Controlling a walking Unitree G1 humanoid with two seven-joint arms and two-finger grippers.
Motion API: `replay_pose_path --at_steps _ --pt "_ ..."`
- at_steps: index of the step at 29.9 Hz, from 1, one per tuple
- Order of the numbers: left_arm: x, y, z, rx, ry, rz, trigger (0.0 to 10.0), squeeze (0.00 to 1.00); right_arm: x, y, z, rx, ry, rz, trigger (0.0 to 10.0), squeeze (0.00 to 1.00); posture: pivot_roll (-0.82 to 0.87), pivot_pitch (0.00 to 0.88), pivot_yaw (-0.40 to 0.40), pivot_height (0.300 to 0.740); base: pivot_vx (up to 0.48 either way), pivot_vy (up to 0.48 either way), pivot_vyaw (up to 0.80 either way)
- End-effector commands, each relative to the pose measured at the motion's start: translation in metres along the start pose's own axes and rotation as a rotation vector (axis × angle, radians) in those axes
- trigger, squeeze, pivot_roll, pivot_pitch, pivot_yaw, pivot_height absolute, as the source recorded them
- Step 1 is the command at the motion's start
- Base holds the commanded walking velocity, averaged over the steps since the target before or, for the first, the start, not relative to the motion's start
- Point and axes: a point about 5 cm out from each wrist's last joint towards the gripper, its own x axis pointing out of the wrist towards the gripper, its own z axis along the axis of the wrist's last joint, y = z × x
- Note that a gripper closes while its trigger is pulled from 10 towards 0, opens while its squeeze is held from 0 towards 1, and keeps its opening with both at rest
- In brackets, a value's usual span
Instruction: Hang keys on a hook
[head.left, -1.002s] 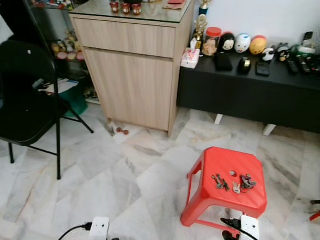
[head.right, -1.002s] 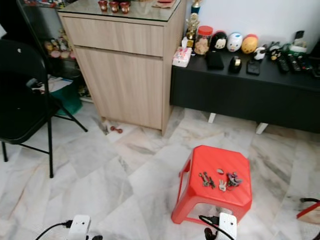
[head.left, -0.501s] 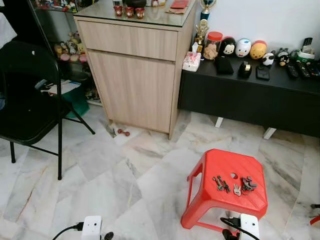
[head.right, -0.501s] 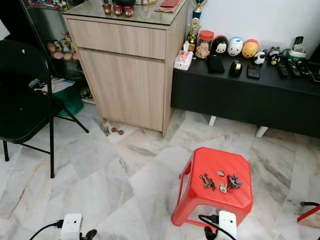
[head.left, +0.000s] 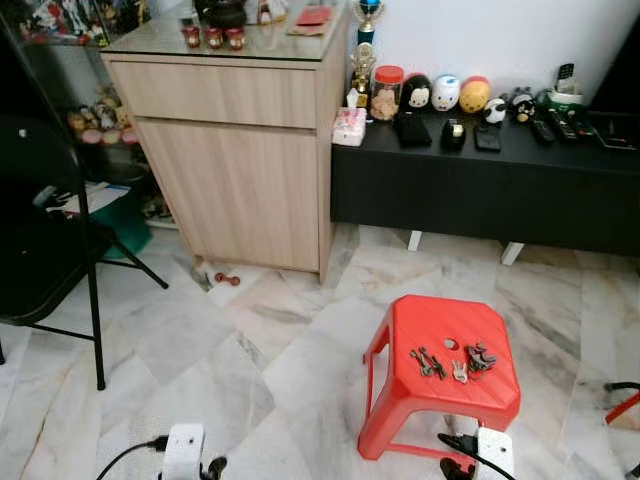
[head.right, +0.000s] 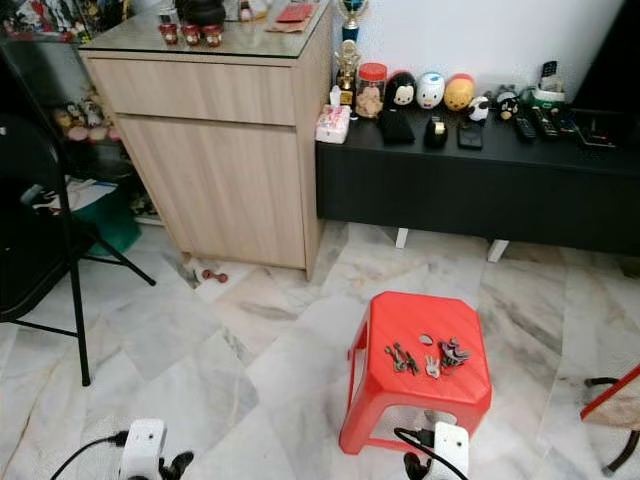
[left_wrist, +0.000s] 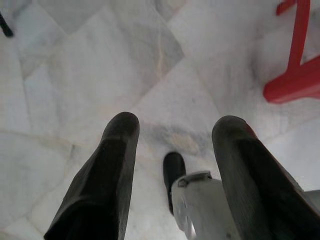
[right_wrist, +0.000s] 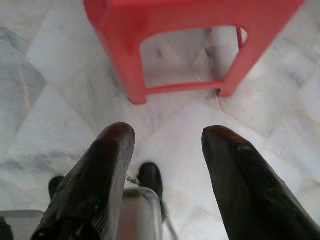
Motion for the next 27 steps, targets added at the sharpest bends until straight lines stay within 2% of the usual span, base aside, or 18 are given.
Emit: replay_pose_path --at_steps 1,4,10,27 --pt "-0.0014 0.0027 -0.0056 0.027 0.034 -0.001 10.0 0.00 0.0002 0.0017 -0.0013 -0.003 0.007 0.002 10.0 0.00 0.09 0.000 0.015 0.740 0.000 0.000 0.00" --pt "-0.0003 0.0033 -0.0019 0.027 0.026 0.000 10.0 0.00 0.0003 0.0021 -0.0012 0.001 0.007 0.002 10.0 0.00 0.09 0.000 0.016 0.740 0.000 0.000 0.00" --pt "0.0004 0.0020 -0.0013 0.025 0.032 0.000 10.0 0.00 0.0005 0.0021 0.0005 0.006 0.003 0.005 10.0 0.00 0.09 0.006 0.008 0.740 0.084 0.000 -0.68" --pt "0.0003 -0.0022 -0.0042 0.006 0.040 0.004 10.0 0.00 0.0011 0.0029 0.0041 0.017 -0.013 0.012 10.0 0.00 0.10 0.012 0.000 0.740 0.316 0.000 0.00"
